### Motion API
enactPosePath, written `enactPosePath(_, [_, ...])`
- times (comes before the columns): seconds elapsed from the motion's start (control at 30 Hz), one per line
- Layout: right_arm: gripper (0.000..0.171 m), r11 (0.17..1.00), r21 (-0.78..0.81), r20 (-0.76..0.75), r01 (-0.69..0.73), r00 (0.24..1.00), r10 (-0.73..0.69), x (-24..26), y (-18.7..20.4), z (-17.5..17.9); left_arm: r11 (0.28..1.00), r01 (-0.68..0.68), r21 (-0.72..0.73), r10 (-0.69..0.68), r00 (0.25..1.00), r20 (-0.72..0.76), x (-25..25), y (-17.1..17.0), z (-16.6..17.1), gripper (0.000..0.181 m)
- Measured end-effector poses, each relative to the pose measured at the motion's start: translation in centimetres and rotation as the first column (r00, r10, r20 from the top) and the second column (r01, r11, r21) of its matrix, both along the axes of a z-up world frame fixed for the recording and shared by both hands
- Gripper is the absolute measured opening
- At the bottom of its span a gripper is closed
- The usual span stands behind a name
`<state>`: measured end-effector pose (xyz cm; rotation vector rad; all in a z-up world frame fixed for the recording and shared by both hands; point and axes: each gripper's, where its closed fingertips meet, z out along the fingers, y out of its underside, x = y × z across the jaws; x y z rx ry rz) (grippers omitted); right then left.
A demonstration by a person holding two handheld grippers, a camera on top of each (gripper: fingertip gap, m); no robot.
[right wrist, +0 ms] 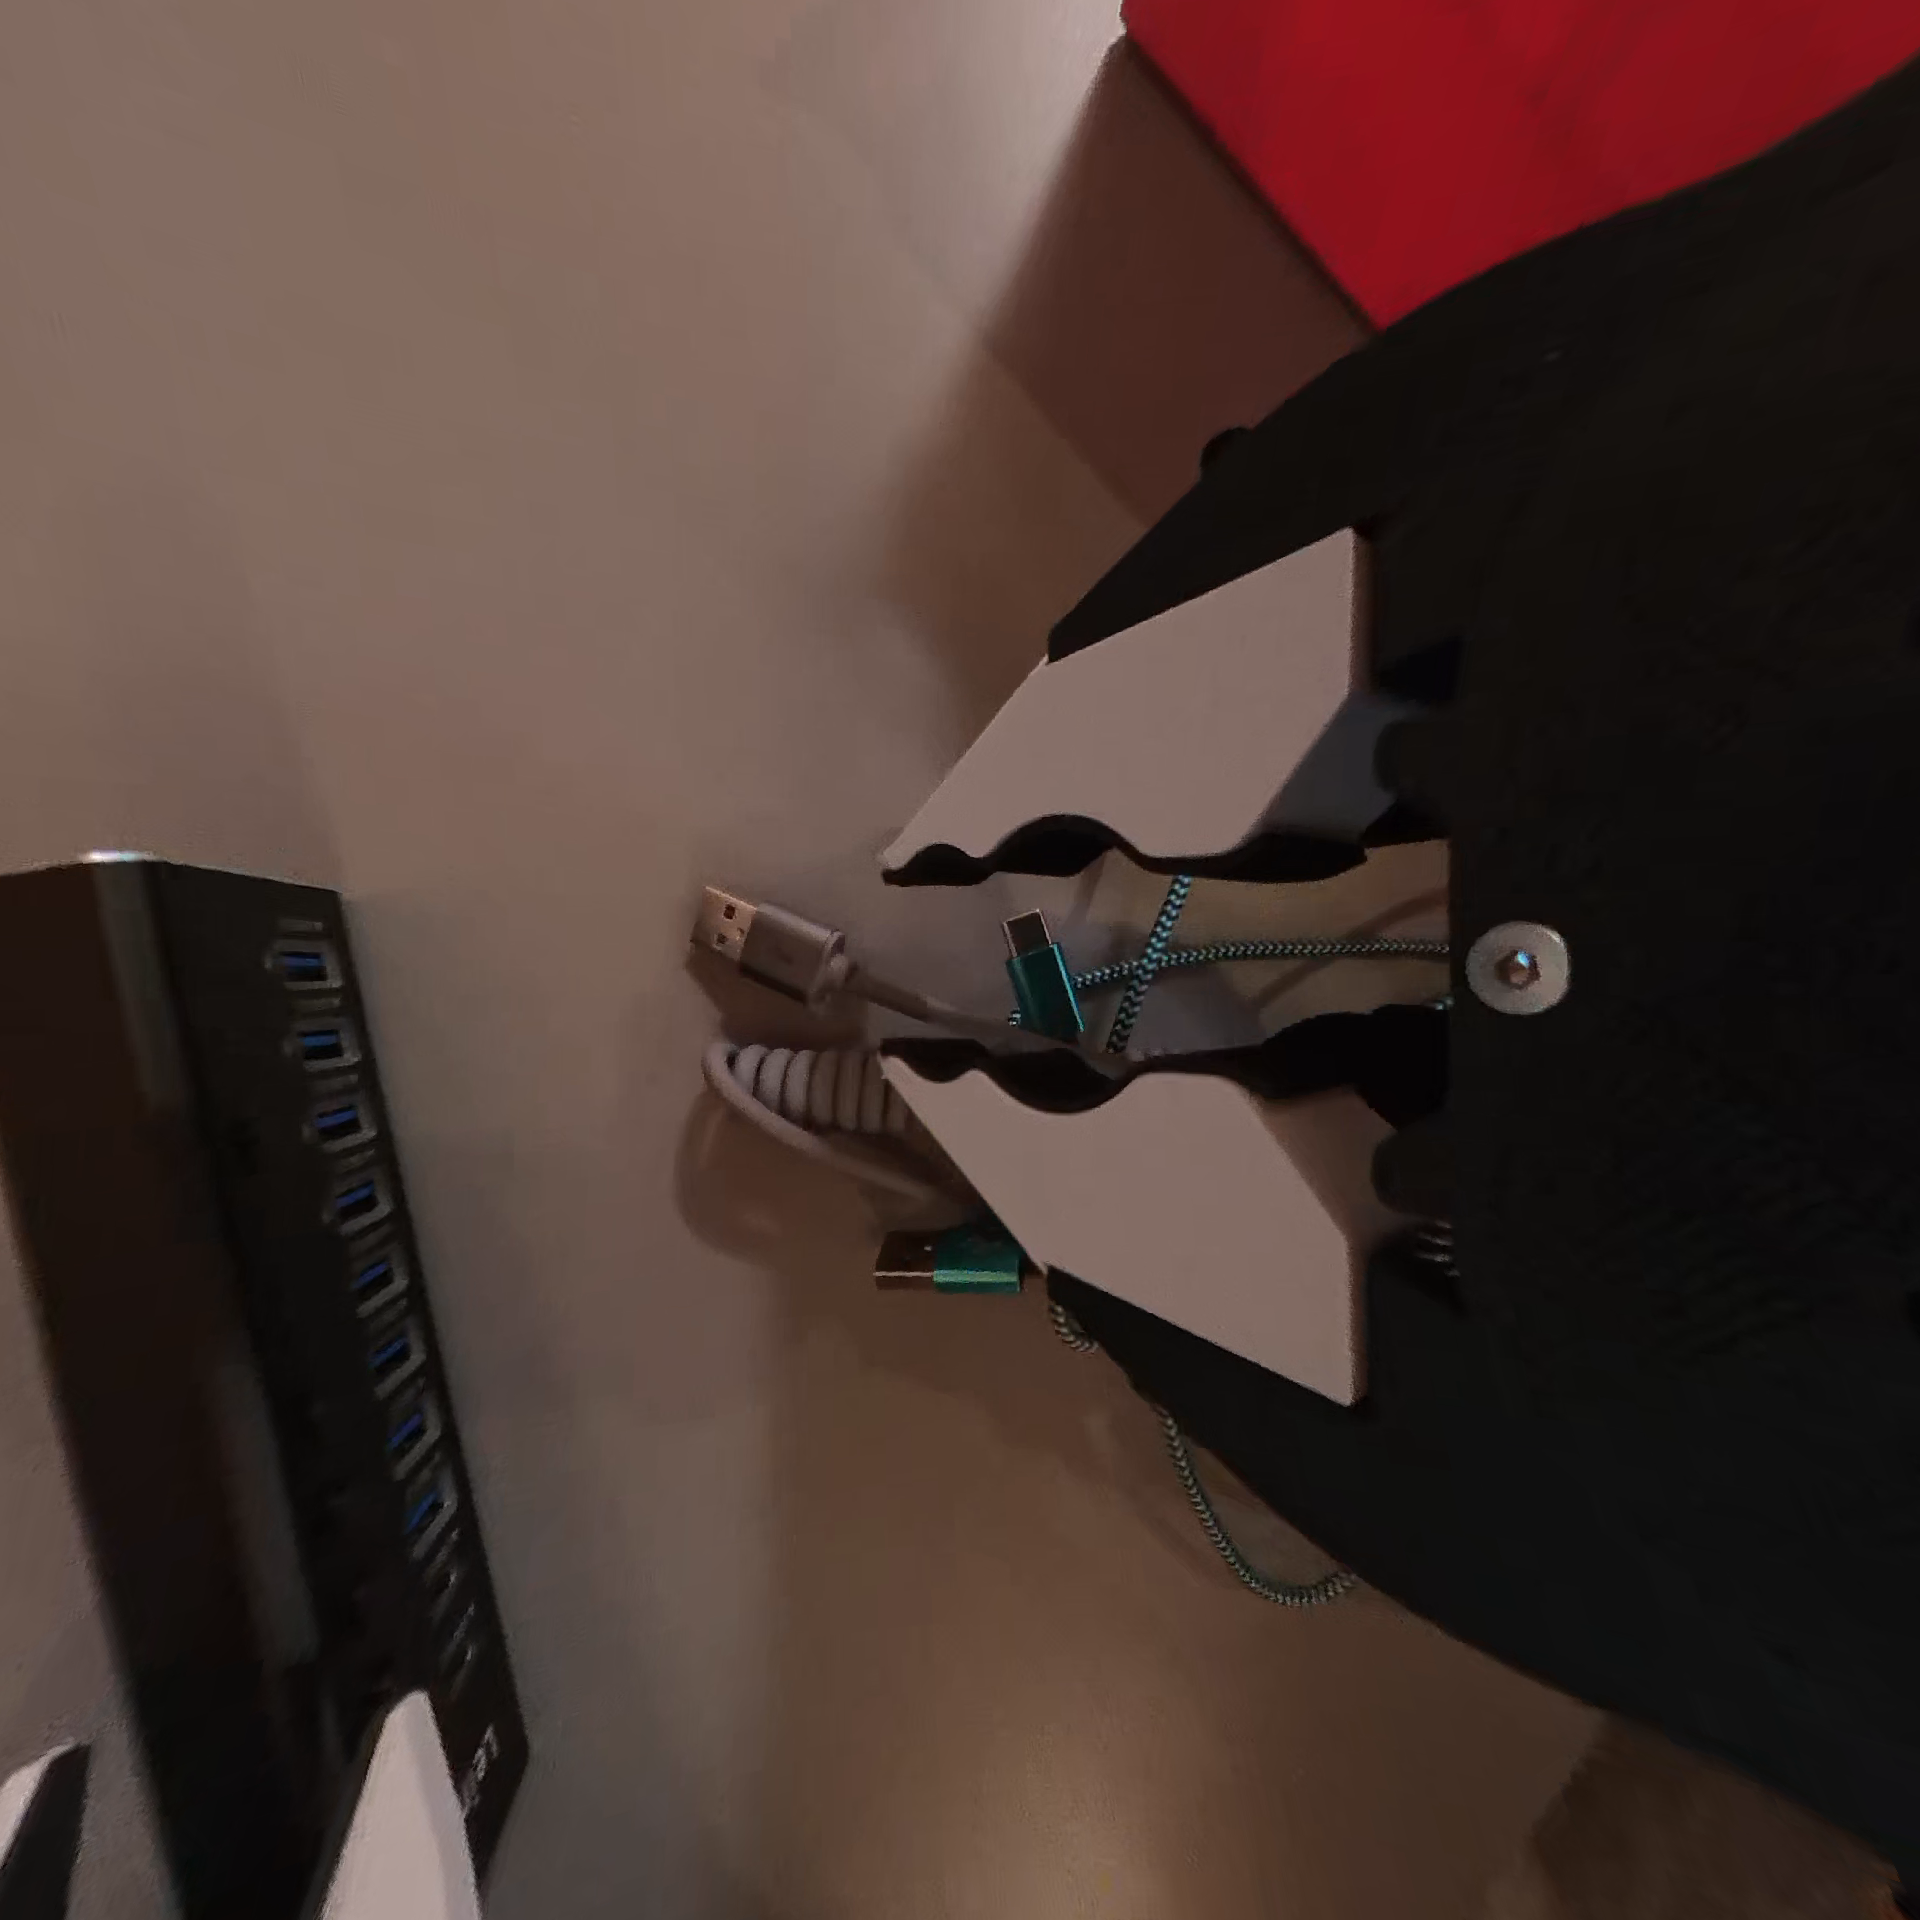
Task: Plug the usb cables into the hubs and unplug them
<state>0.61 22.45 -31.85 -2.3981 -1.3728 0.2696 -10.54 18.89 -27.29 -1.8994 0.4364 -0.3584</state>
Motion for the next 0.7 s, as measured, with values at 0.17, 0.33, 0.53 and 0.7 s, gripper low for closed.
enactPosePath(0.17, [0.001,0.996,0.041,-0.051,-0.073,0.996,0.075,-0.4,-1.4,1.5,1.000,-0.002,0.000,0.002,1.000,-0.001,0.0,0.0,0.0,0.031])
enactPosePath(0.33, [0.001,0.981,0.149,-0.263,-0.128,0.951,0.164,-0.9,-5.2,8.6,1.000,0.000,0.000,0.000,1.000,0.004,0.0,0.0,0.0,0.031])
enactPosePath(0.53, [0.002,0.920,0.383,-0.389,-0.079,0.890,0.238,1.1,-6.4,19.5,1.000,-0.001,0.001,0.001,1.000,-0.004,0.0,0.0,0.0,0.031])
enactPosePath(0.7, [0.001,0.849,0.517,-0.307,-0.111,0.902,0.305,2.0,-5.8,24.1,1.000,0.000,0.001,0.000,1.000,0.009,0.0,-0.1,0.0,0.032])
